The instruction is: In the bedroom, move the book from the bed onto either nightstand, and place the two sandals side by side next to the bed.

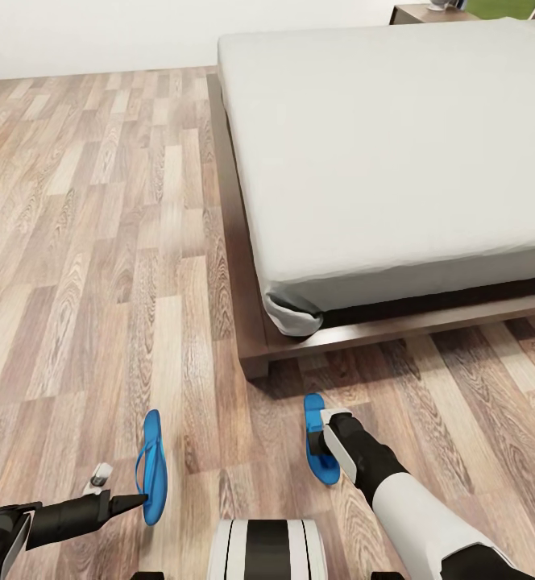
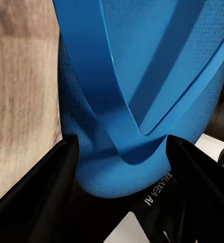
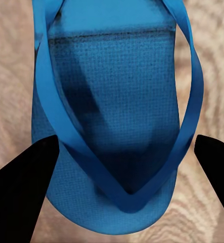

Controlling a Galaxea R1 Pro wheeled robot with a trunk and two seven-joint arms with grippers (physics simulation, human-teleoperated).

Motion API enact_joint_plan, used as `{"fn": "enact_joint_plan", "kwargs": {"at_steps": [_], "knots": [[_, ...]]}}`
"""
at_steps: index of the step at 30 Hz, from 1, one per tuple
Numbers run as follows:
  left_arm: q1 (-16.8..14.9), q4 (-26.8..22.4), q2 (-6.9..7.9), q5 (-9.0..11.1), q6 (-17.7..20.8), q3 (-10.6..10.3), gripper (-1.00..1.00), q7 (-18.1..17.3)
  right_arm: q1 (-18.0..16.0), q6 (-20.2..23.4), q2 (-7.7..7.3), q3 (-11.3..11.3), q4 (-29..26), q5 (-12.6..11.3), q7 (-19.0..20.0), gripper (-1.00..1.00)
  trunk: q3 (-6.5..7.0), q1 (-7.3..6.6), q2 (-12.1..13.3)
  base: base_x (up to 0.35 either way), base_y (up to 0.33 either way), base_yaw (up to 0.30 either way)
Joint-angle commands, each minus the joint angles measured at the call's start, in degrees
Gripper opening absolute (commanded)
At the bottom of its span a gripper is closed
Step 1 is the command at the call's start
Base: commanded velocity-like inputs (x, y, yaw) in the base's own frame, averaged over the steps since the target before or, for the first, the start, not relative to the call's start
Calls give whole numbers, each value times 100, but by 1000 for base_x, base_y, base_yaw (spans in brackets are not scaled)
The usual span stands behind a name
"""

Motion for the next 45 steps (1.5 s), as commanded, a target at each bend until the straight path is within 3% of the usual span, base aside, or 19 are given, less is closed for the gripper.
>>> {"fn": "enact_joint_plan", "kwargs": {"at_steps": [1, 30, 31, 45], "knots": [[-4, -5, -5, -60, 59, 36, -100, -42, -2, 17, -4, 29, -6, -63, -49, -100, -3, -1, -1, 0, 0, 0], [-4, -5, -3, -60, 59, 39, -100, -42, -2, 17, -4, 29, -6, -67, -48, -100, -3, -1, -1, 0, 0, 0], [-4, -5, -3, -60, 59, 39, -100, -42, -2, 17, -4, 29, -6, -69, -48, 100, -3, -1, -1, 0, 0, 0], [-4, 4, 2, -60, 55, 39, -100, -36, -2, 17, -4, 23, -6, -74, -48, 100, -3, -1, -1, 0, 0, 0]]}}
